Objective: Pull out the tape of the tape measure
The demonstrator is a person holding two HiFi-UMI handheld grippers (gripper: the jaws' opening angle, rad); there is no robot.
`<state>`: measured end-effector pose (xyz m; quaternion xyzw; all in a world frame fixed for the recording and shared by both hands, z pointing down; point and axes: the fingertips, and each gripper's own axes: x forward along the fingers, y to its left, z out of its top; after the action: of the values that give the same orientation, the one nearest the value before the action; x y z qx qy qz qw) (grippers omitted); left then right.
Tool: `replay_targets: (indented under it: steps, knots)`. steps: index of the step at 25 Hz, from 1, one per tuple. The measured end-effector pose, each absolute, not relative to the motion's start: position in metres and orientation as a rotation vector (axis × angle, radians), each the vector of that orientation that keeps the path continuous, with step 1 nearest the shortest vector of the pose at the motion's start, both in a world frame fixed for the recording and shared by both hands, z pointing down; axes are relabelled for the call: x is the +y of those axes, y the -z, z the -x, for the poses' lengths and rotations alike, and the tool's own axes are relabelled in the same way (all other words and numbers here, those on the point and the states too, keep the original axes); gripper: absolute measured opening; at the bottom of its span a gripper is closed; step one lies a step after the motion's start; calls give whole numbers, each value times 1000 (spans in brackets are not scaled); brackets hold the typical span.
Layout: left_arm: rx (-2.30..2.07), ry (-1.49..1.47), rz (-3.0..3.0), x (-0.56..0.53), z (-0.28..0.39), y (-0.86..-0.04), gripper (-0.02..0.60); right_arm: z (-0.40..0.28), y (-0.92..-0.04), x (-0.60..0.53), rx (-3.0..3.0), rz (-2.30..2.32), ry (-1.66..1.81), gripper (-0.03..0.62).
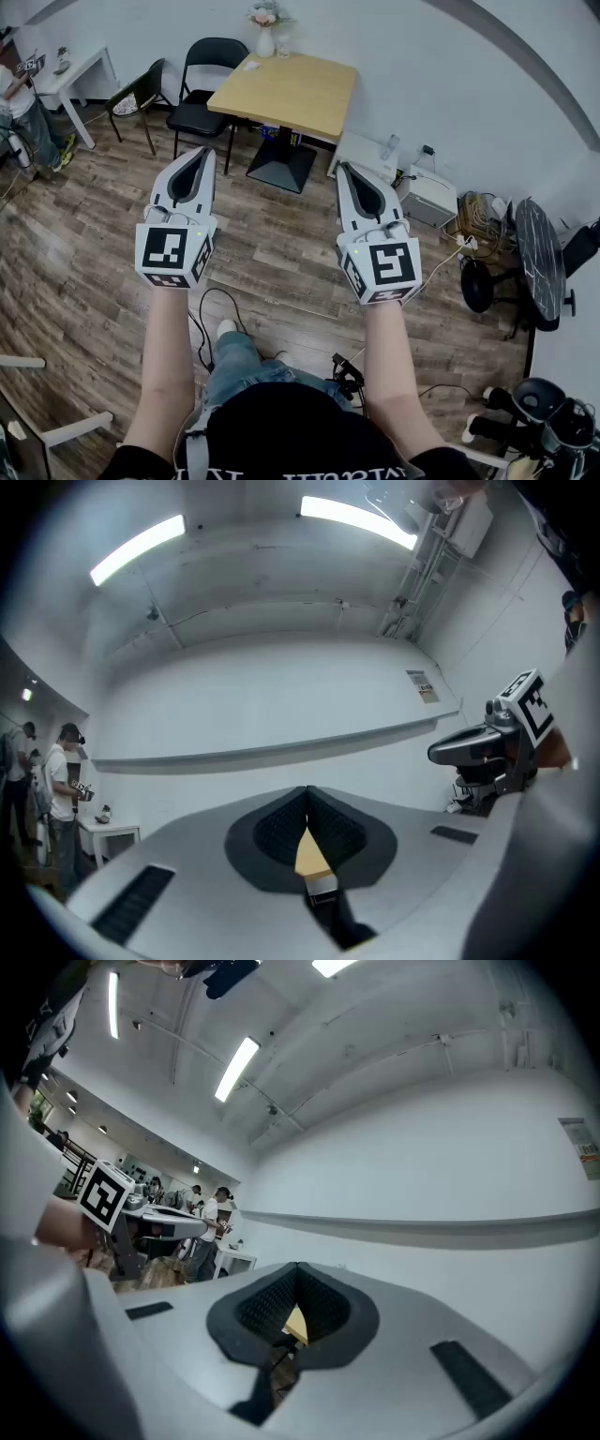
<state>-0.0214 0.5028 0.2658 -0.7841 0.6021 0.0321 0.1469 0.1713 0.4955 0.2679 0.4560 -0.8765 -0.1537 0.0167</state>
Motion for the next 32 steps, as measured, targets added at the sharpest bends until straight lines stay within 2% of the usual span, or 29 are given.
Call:
replay_targets:
  steps: [11, 12, 14, 15, 16, 17, 19, 22, 32]
  knots:
    - [1765, -85, 2262, 544, -26, -276, 17, -228, -277, 530, -2743, -1480, 422, 15]
    - [1772, -77, 2280, 543, -27, -279, 38, -230, -278, 530, -2767, -1480, 395, 17]
    - [1772, -45, 2313, 540, -28, -285, 207, -232, -281, 530, -2791, -1468, 353, 20]
    - [1772, -32, 2316, 538, -28, -286, 257, -231, -283, 528, -2789, -1454, 341, 66]
    - [1775, -27, 2312, 535, -27, -287, 291, -229, -286, 525, -2785, -1437, 334, 209]
    - [1781, -29, 2306, 532, -26, -287, 323, -228, -287, 523, -2782, -1428, 333, 285]
    - [1796, -57, 2304, 525, -22, -286, 358, -227, -289, 516, -2780, -1432, 339, 295]
    - [1827, -112, 2316, 509, -13, -287, 377, -224, -292, 501, -2768, -1436, 322, 301]
    - [1855, -114, 2318, 407, 41, -288, 379, -185, -294, 399, -2731, -1419, 245, 299]
